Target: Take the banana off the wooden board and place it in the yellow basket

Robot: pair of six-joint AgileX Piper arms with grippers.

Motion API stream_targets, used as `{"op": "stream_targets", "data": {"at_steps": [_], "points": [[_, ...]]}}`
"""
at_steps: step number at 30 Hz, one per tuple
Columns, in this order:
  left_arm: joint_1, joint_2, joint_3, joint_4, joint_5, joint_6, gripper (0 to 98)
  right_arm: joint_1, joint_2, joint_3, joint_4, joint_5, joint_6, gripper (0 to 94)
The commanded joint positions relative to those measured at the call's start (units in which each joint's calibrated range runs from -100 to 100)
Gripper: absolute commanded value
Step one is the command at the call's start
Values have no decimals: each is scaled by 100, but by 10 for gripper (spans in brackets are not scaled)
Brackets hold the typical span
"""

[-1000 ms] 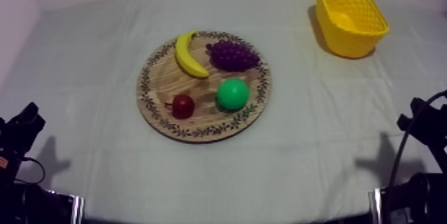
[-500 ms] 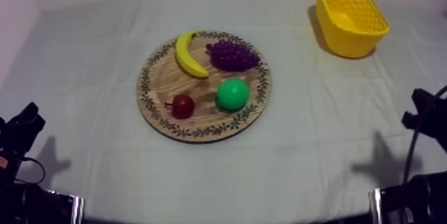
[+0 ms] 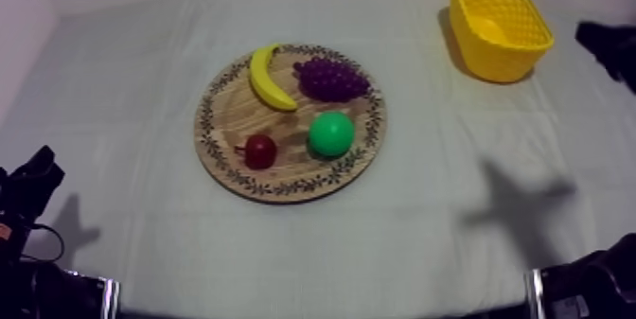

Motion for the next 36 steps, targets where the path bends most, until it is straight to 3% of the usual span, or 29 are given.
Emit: {"op": "stream_targets", "data": {"at_steps": [1, 5, 8, 15, 24, 31, 36], "points": [[-1, -5, -1, -3, 0, 2, 1, -265, 668, -794, -76, -78, -30, 26], [-1, -5, -1, -3, 0, 2, 1, -363, 1365, -1516, -309, -237, 86, 43], [-1, -5, -1, -3, 0, 2, 1, -481, 1881, -2066, -299, -270, 32, 50], [-1, -5, -1, -3, 0, 2, 1, -1051, 2782, -2824, 129, -342, -440, 58], [-1, -5, -1, -3, 0, 2, 1, -1722, 3965, -2959, 900, -807, -1240, 67], [-1, -5, -1, -3, 0, 2, 1, -2065, 4826, -2935, 1239, -1151, -1472, 68], [-1, -5, -1, -3, 0, 2, 1, -2159, 5524, -3114, 1154, -1340, -1335, 65]]}}
